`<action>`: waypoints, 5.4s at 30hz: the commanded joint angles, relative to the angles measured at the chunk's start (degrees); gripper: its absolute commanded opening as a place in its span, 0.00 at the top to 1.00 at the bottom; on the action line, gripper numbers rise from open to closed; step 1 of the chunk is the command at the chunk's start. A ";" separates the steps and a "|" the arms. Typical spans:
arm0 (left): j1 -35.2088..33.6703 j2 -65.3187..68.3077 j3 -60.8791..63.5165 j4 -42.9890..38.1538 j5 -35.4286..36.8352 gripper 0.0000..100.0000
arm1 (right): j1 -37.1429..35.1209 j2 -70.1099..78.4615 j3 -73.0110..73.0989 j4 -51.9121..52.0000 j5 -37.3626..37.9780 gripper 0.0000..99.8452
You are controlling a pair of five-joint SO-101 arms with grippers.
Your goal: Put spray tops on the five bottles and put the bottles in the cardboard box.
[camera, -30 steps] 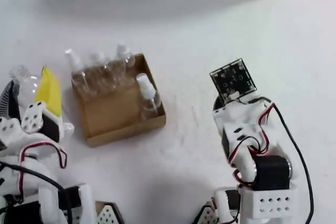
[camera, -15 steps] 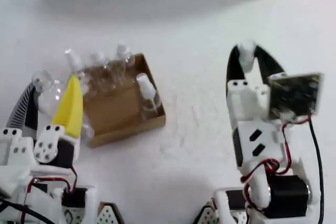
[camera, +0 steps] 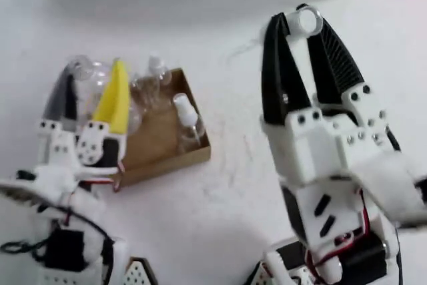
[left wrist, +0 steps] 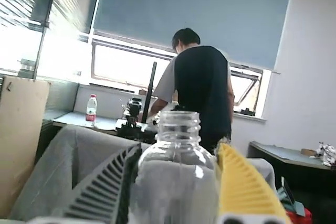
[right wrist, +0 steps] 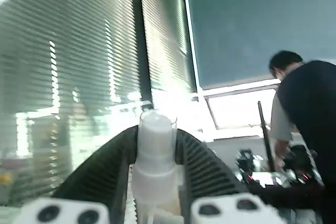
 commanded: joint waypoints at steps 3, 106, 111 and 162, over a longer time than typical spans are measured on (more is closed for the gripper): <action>7.87 -0.48 5.01 -2.99 0.35 0.98 | -13.32 3.74 -3.87 -13.41 0.70 0.98; 14.55 -9.71 20.66 -5.27 0.18 0.98 | -20.44 20.88 -19.34 25.89 9.23 0.80; 8.57 -9.71 16.44 -5.19 0.26 0.98 | -18.68 20.79 -23.03 35.38 9.23 0.95; -3.74 -9.27 4.13 12.40 2.81 0.98 | -36.09 -5.58 41.23 9.10 -5.01 0.96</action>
